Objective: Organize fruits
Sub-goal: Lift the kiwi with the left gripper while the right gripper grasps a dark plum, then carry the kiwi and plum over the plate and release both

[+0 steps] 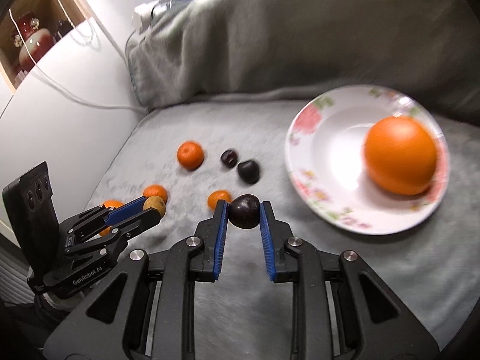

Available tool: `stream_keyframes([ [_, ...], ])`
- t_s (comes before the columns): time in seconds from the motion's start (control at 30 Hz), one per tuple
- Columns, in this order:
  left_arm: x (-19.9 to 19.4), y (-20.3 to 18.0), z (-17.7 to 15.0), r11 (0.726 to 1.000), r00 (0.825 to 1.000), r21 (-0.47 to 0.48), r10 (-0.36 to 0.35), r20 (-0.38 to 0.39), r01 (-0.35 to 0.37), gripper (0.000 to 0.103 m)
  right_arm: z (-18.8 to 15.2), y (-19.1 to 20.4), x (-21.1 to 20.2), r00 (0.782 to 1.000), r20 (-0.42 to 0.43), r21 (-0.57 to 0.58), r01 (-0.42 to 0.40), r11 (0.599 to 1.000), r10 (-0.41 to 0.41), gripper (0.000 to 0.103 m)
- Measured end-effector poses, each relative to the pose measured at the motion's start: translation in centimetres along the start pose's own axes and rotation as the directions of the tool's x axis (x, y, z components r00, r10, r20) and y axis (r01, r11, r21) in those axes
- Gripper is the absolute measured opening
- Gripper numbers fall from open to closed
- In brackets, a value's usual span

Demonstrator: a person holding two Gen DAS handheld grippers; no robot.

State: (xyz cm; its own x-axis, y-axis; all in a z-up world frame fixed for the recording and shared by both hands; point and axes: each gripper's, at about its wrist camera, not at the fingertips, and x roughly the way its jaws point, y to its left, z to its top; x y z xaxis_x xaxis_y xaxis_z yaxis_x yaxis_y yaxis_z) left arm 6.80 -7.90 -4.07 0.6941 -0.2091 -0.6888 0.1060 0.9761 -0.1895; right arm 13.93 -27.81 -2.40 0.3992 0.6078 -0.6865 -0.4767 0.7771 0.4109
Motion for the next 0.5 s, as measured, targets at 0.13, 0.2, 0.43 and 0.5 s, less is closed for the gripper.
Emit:
stream_keyframes([
  [0.13,0.9,-1.0,1.8,0.999,0.999,0.006,-0.05,0.015,0.05,0.025,0.2,-1.1,-2.3,0.997,0.062,0.011,0.054,0.998,-0.055,0.023],
  [0.2,1.3,-1.5,2.6,0.997,0.997,0.011,-0.072,0.023,0.071,0.025,0.3,-1.4,-3.0,0.993,0.084,0.015,0.081,0.997,-0.082,0.023],
  [0.43,3.4,-3.0,5.4,0.991,0.991,0.026,-0.132,0.033,0.131,0.025,-0.1,-2.5,-4.3,0.979,0.119,0.017,0.165,0.986,-0.166,0.023],
  [0.5,4.0,-3.3,5.9,0.989,0.989,0.025,-0.146,0.029,0.145,0.025,-0.2,-2.6,-4.2,0.977,0.118,0.015,0.177,0.984,-0.178,0.023],
])
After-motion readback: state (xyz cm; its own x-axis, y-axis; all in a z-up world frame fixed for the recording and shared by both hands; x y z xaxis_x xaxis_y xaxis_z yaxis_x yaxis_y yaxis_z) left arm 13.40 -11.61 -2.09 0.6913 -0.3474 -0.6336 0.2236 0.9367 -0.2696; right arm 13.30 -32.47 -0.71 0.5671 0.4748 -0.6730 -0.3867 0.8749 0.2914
